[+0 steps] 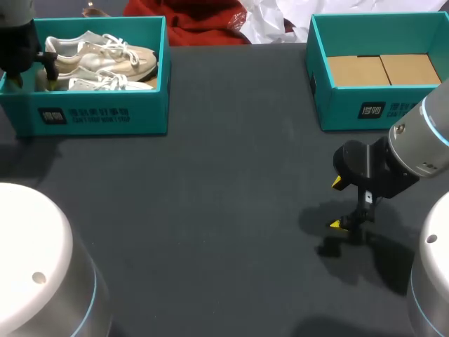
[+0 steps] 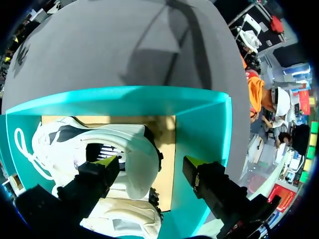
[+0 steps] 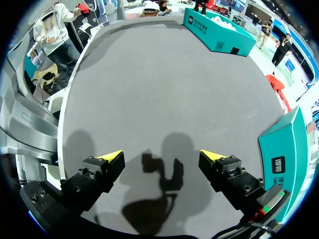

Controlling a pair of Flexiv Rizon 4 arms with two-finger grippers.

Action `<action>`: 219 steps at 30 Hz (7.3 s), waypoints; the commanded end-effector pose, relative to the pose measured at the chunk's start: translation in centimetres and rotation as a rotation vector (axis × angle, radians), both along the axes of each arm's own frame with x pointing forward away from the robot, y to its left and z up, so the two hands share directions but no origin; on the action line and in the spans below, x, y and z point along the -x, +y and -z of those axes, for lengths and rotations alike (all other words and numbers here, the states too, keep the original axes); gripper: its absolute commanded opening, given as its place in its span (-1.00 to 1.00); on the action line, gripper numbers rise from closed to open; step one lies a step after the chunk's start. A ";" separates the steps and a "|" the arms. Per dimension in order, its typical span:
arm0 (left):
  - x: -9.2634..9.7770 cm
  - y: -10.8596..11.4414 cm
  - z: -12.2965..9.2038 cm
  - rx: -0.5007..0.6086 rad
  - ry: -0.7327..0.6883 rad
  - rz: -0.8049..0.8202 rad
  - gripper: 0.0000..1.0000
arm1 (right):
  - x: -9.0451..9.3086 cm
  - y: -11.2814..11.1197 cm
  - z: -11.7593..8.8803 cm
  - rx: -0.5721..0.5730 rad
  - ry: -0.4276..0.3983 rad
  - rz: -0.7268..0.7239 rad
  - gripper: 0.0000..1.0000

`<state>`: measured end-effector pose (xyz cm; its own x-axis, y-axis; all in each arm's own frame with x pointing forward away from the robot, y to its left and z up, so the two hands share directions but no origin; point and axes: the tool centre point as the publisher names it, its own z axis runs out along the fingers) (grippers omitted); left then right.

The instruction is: Take the shoe out of the shoebox, open the shoe tongue, remove and reinsert the insole, then place the shoe into the shoebox

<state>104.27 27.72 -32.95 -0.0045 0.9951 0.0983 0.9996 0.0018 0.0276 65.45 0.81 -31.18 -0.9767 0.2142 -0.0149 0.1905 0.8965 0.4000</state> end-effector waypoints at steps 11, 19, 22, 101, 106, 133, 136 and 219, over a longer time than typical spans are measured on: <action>-0.1 -0.1 2.2 -0.004 0.035 -0.012 0.64 | 0.2 -0.1 0.0 0.001 -0.003 0.001 1.00; -0.4 0.1 3.1 -0.007 0.053 -0.022 0.64 | 0.2 -0.1 0.0 0.001 -0.003 0.001 1.00; -0.2 0.1 3.5 -0.008 0.061 -0.022 0.62 | 0.2 -0.1 0.0 0.001 -0.003 0.001 1.00; -1.3 4.0 -14.8 -0.052 0.002 -0.139 -1.00 | 0.2 -0.1 0.0 0.001 -0.003 0.001 1.00; -0.6 3.7 -17.7 -0.053 0.006 -0.158 -1.00 | 0.2 -0.1 0.0 0.001 -0.003 0.001 1.00; 15.3 -3.8 -22.7 -0.084 -0.041 -0.064 -1.00 | 0.2 -0.1 0.0 0.001 -0.003 0.001 1.00; 16.7 -5.0 -22.4 -0.082 -0.021 -0.045 -1.00 | 0.2 -0.1 0.0 0.001 -0.003 0.001 1.00; 34.3 -28.4 -0.7 -0.118 -0.015 -0.072 -1.00 | 0.2 -0.1 0.0 0.001 -0.003 0.001 1.00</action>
